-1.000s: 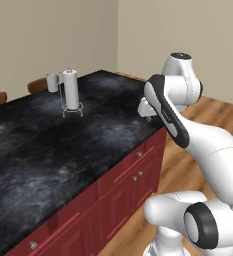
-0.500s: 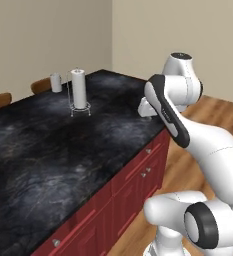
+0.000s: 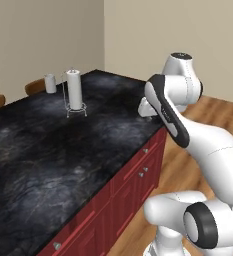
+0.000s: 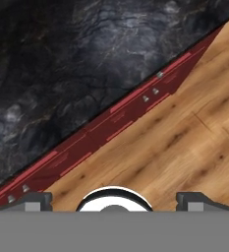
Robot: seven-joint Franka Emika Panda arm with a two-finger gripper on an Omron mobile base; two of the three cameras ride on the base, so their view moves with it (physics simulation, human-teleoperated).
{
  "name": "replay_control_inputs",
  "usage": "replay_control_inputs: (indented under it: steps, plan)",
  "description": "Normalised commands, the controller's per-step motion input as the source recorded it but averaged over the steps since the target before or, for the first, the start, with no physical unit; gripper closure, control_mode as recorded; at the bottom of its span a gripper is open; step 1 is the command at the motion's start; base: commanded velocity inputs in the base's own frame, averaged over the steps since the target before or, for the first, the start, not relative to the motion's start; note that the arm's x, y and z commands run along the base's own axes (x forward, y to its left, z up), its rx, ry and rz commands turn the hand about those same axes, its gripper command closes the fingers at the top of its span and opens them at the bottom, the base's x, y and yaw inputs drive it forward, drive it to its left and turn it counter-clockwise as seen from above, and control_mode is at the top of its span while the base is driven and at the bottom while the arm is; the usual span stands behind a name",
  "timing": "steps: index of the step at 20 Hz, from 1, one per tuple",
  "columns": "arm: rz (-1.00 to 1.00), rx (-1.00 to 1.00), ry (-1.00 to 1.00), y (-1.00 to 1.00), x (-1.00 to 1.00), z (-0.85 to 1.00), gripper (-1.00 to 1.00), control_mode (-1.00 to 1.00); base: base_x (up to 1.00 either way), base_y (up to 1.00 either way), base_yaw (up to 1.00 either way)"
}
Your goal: Take a straw from the drawer in front and place it inside the glass cup on the dining counter.
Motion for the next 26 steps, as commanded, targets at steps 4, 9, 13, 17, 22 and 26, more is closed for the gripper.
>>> replay_control_inputs:
  steps: [4, 9, 13, 17, 22, 26]
  plan:
    - [0.00, 0.00, 0.00, 0.00, 0.00, 0.00, -1.00, 1.00, 0.16, 0.00, -0.09]
    - [0.00, 0.00, 0.00, 0.00, 0.21, -0.11, -1.00, -1.00, 0.11, 0.00, -0.02]
    - [-0.04, 0.08, -0.01, -0.48, 0.18, -0.67, -1.00, -1.00, 0.00, 0.00, 0.00]
    - [-0.15, 0.40, 0.00, -0.91, 0.03, -0.73, -1.00, -1.00, 0.00, 0.00, 0.00]
    - [-0.30, 0.52, 0.00, -0.84, 0.04, -0.69, -1.00, -1.00, 0.00, 0.00, 0.00]
    - [-0.25, 0.50, 0.13, -0.74, 0.29, -0.72, -1.00, -1.00, 0.00, 0.00, 0.00]
